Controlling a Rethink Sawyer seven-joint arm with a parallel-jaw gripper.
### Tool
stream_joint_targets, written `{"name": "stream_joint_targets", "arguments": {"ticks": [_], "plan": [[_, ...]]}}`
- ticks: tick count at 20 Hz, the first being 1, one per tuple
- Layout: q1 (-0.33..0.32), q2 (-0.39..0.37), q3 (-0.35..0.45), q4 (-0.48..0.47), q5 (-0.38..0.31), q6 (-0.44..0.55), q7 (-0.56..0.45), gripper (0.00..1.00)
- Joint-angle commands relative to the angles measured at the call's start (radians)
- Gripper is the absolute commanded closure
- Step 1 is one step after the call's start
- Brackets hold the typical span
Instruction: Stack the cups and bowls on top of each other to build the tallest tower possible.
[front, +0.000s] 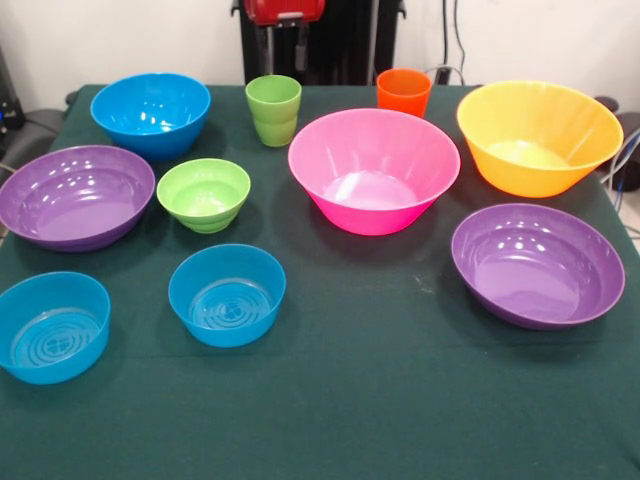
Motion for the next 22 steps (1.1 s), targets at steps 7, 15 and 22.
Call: {"name": "stream_joint_targets", "arguments": {"ticks": [7, 15, 22], "plan": [[0.075, 0.057, 0.094, -0.124, 0.053, -0.030, 0.142, 0.00], [0.100, 0.067, 0.079, -0.129, 0.074, -0.043, 0.148, 0.00], [0.112, 0.085, 0.061, -0.139, 0.081, -0.067, 0.143, 0.00]]}}
